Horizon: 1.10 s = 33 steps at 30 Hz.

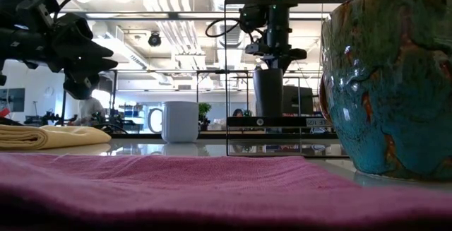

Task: Stack small to large cups/mugs on shelf
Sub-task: Put the black cup on the shelf, then put the brown patterned mug on the shelf

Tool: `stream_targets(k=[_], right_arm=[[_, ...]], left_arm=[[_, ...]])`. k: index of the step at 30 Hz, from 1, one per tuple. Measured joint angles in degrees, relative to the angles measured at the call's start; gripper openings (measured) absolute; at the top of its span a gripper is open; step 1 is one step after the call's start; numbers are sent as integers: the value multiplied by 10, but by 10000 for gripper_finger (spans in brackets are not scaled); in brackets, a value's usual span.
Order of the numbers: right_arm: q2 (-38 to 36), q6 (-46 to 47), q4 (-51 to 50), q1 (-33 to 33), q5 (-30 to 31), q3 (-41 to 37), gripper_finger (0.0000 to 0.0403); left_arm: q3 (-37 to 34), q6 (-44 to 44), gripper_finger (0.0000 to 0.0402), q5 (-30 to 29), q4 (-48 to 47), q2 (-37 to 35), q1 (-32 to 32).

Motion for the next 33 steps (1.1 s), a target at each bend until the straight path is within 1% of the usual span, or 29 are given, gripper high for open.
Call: stream_targets(k=[7,10,19,22,27,30,33], right_arm=[[-1,-6,19,0,6,-1,33],[-1,-15,19,0,14,-1,50],[-9,-21,18,0,14,-1,109],[-26,-21,14,0,14,-1,122],[-74,-24,15,7,14,-1,134],[-104,-32,20,28,12,0,136],[-121,-41,4,64,9,1,137]], left_arm=[[0,0,89,0,0,0,0],[0,0,89,0,0,0,0],[0,0,89,0,0,0,0],[0,0,89,0,0,0,0],[0,0,89,0,0,0,0],[0,0,89,0,0,0,0],[0,0,89,0,0,0,0]])
